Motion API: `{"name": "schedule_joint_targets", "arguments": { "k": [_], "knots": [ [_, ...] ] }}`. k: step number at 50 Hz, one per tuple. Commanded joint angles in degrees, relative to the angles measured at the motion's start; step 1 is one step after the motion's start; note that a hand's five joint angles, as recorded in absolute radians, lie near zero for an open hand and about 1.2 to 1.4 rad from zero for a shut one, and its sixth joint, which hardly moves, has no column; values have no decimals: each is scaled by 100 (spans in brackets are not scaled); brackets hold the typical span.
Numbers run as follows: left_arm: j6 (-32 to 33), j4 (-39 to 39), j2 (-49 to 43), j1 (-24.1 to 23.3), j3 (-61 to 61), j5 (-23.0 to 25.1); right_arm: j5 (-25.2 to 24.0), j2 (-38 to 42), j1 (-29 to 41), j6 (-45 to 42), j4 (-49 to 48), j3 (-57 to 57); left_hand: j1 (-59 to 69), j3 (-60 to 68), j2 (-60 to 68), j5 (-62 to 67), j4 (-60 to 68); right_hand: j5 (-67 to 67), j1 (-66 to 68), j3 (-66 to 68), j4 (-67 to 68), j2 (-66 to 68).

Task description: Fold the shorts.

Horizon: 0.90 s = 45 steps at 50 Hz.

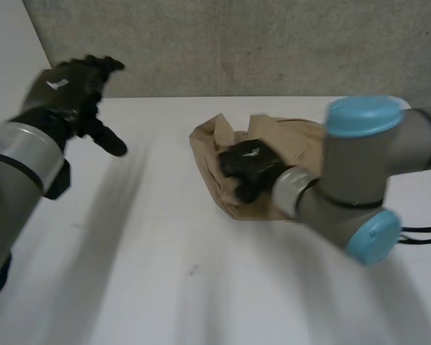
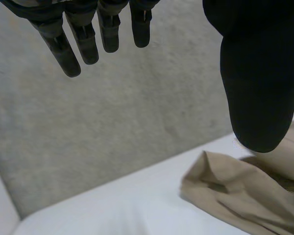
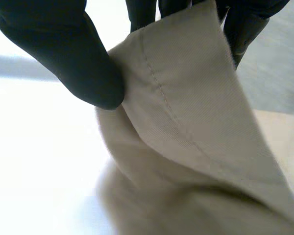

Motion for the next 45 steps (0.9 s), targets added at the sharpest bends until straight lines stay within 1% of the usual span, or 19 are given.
{"name": "schedule_joint_targets", "arguments": {
  "k": [1, 6, 8, 9, 12, 13, 16, 20, 24, 25, 29, 32, 36, 37, 39, 40, 43, 44, 45],
  "knots": [
    [-71, -4, 332, 401, -11, 34, -7, 210, 1278, 899, -136, -225, -120, -249, -187, -271, -183, 1330, 2336, 1248, 1199, 1294],
    [-79, -4, 341, 497, -152, 34, -33, 701, 2007, 1181, -444, -567, -120, -249, -187, -271, -183, 1330, 2336, 1248, 1199, 1294],
    [-79, 5, 332, 524, -187, 34, -51, 825, 2113, 1181, -445, -673, -120, -249, -187, -271, -183, 1330, 2336, 1248, 1199, 1294],
    [-79, 5, 332, 533, -205, 34, -25, 904, 2184, 1164, -427, -752, -120, -249, -187, -271, -183, -546, 461, -628, -677, -581],
    [-79, 5, 332, 541, -222, 25, 2, 896, 2202, 1146, -383, -796, -120, -249, -187, -271, -183, -4121, -3114, -4203, -4252, -4156],
    [-79, 5, 323, 541, -222, 25, 19, 800, 2202, 1146, -313, -779, -120, -249, -187, -271, -183, -5530, -4523, -5612, -5661, -5565],
    [-79, 14, 332, 541, -231, 16, 19, 598, 2132, 1146, -138, -761, -120, -249, -187, -271, -183, -5670, -4664, -5752, -5801, -5706],
    [-79, 40, 341, 585, -213, 16, 28, 115, 1930, 1128, 407, -744, -120, -249, -187, -271, -183, -5670, -4664, -5752, -5801, -5706],
    [-79, 40, 350, 612, -196, 16, 45, -421, 1456, 1015, 1057, -691, -120, -249, -187, -271, -183, -5670, -4664, -5752, -5801, -5706],
    [-79, 31, 350, 612, -205, 25, 46, -579, 1168, 927, 1285, -639, -120, -249, -187, -271, -183, -5670, -4664, -5752, -5801, -5706],
    [-53, 23, 332, 568, -213, 43, 54, -826, 525, 620, 1716, -585, -99, -227, -166, -250, -161, -5670, -4664, -5752, -5801, -5706],
    [-62, -4, 262, 515, -213, 34, 72, -871, 147, 304, 1814, -577, -99, -227, -166, -250, -161, -5670, -4664, -5752, -5801, -5706],
    [-106, -39, -18, 138, -240, 8, 116, -862, -153, 4, 1779, -629, -32, -160, -99, -182, -94, -5670, -4664, -5752, -5801, -5706],
    [-132, -48, -263, -141, -240, -27, 203, -775, -249, -127, 1744, -690, 2, -127, -65, -149, -61, -5670, -4664, -5752, -5801, -5706],
    [-150, -48, -502, -485, -240, -71, 317, -722, -320, -225, 1665, -743, 2, -126, -65, -149, -61, -5670, -4664, -5752, -5801, -5706],
    [-158, -22, -694, -835, -240, -193, 457, -599, -329, -295, 1543, -831, 36, -93, -32, -115, -27, -5670, -4664, -5752, -5801, -5706],
    [-167, 5, -907, -1189, -240, -466, 677, -135, -338, -357, 1297, -1094, 103, -26, 36, -48, 40, -5670, -4664, -5752, -5801, -5706],
    [-167, 22, -1116, -1347, -231, -763, 687, -37, -338, -357, 1261, -1173, 103, -26, 36, -48, 40, -5670, -4664, -5752, -5801, -5706],
    [-176, 31, -1205, -1400, -222, -896, 713, 60, -338, -348, 1243, -1270, 103, -26, 36, -48, 40, -5670, -4664, -5752, -5801, -5706]
  ]
}}
